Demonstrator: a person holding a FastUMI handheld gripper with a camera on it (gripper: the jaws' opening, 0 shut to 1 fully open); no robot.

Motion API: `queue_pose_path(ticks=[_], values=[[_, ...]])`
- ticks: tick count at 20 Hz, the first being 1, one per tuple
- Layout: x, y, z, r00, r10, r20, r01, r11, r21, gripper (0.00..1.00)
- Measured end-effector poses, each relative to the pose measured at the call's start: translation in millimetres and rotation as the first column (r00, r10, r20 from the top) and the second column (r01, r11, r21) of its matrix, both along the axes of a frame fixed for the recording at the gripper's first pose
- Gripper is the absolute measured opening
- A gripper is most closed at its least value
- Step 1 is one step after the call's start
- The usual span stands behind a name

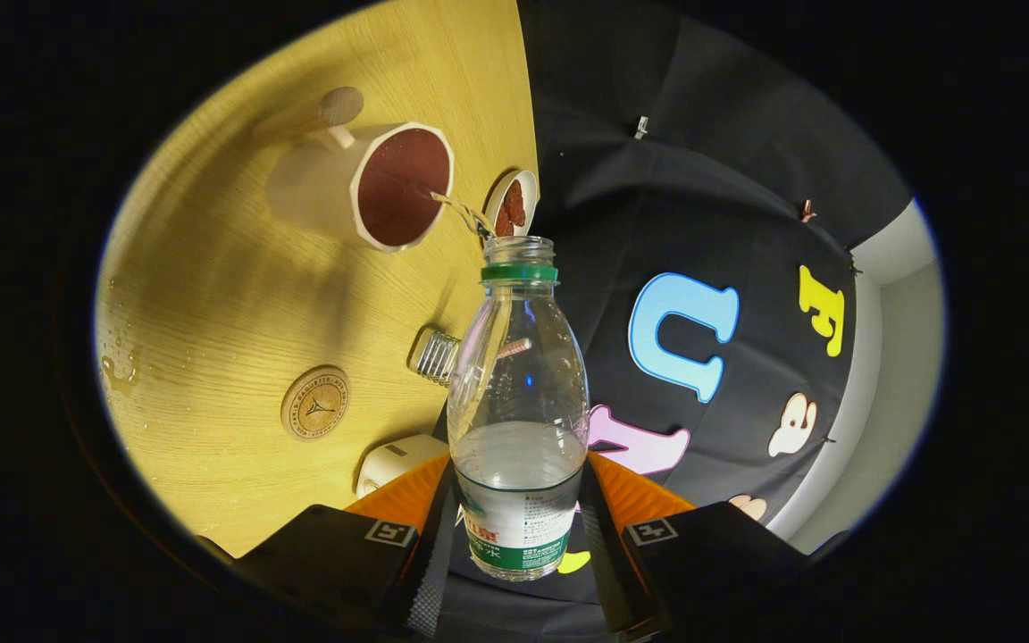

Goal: Take the bottle from table, then pour the juice into the cup, finally place the bottle on the coaster

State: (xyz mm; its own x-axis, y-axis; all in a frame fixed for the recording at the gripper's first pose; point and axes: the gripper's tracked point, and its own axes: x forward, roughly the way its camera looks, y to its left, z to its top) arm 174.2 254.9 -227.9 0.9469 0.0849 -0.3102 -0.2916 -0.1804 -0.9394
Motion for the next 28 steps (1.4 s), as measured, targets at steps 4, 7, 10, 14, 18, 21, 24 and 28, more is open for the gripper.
queue_pose_path(ticks=[4, 7, 10, 14, 18, 21, 24, 28], values=[[2, -1, 0, 1.000, -0.001, 0.001, 0.001, 1.000, -0.010, 0.70], [1, -1, 4, 1.000, 0.003, 0.007, -0.003, 1.000, -0.027, 0.70], [1, 0, 5, 1.000, 0.016, 0.011, -0.016, 0.999, -0.047, 0.70], [1, 4, 9, 0.999, 0.036, 0.016, -0.035, 0.997, -0.068, 0.70], [3, 12, 12, 0.998, 0.062, 0.026, -0.059, 0.993, -0.104, 0.70], [6, 13, 16, 0.996, 0.079, 0.039, -0.074, 0.989, -0.124, 0.70], [9, 15, 18, 0.995, 0.095, 0.044, -0.088, 0.985, -0.147, 0.70], [10, 21, 23, 0.988, 0.142, 0.055, -0.129, 0.973, -0.189, 0.70]])
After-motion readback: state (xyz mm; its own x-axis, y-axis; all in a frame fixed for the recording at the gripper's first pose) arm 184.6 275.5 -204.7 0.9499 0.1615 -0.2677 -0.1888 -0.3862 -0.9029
